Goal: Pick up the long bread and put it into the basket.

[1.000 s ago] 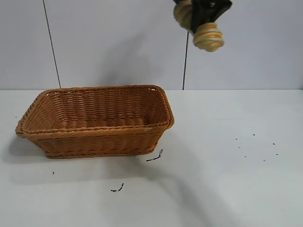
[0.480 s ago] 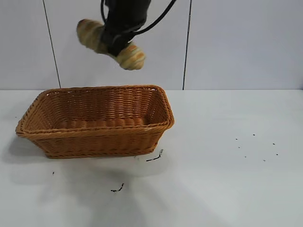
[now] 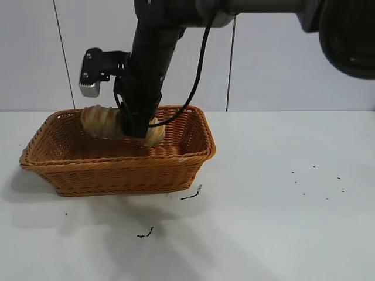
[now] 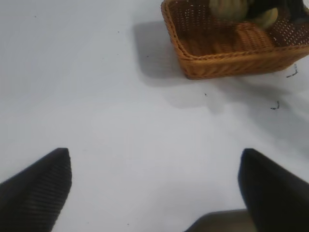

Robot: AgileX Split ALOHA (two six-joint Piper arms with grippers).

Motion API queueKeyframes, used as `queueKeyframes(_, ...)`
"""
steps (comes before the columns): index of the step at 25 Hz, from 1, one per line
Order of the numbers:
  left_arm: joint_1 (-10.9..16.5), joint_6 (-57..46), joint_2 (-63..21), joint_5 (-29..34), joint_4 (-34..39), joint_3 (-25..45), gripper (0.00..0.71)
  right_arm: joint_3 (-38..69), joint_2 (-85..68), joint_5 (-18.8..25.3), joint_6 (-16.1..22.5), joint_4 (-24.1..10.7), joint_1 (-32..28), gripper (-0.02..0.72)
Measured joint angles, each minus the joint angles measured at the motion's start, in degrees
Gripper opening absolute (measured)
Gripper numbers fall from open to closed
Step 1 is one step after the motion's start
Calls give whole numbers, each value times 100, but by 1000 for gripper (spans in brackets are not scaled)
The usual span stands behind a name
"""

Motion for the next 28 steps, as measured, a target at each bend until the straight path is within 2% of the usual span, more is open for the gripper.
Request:
queueKeyframes(3,0,0,0,0,0,0,692,0,0,0,13,18,0,468)
queueKeyframes(5,0,0,0,0,0,0,692,0,0,0,24,20,0,598)
queueKeyframes(6,0,0,0,0,0,0,692,0,-12,0,24,34,0,637)
queueKeyframes(9,0,0,0,0,0,0,692,0,-94,11,24,34,0,680)
queueKeyframes(14,0,0,0,0,0,0,692,-10,-333,64,62,103,-44,689)
queueKeyframes(17,0,0,0,0,0,0,692,-10,-561,112,400,299,-113,690)
queueKeyframes(19,0,0,0,0,0,0,692,-10,-748,112,850,406,-171,690)
queueKeyframes(21,0,0,0,0,0,0,692,-17,-946,106,1618,434,-225,690)
queueKeyframes(24,0,0,0,0,0,0,692,-27,-1249,106,3077,393,-281,690)
queueKeyframes(26,0,0,0,0,0,0,692,-44,-1377,100,4191,225,-315,690)
queueKeyframes(28,0,0,0,0,0,0,692,-44,-1444,152,5096,-7,-374,690)
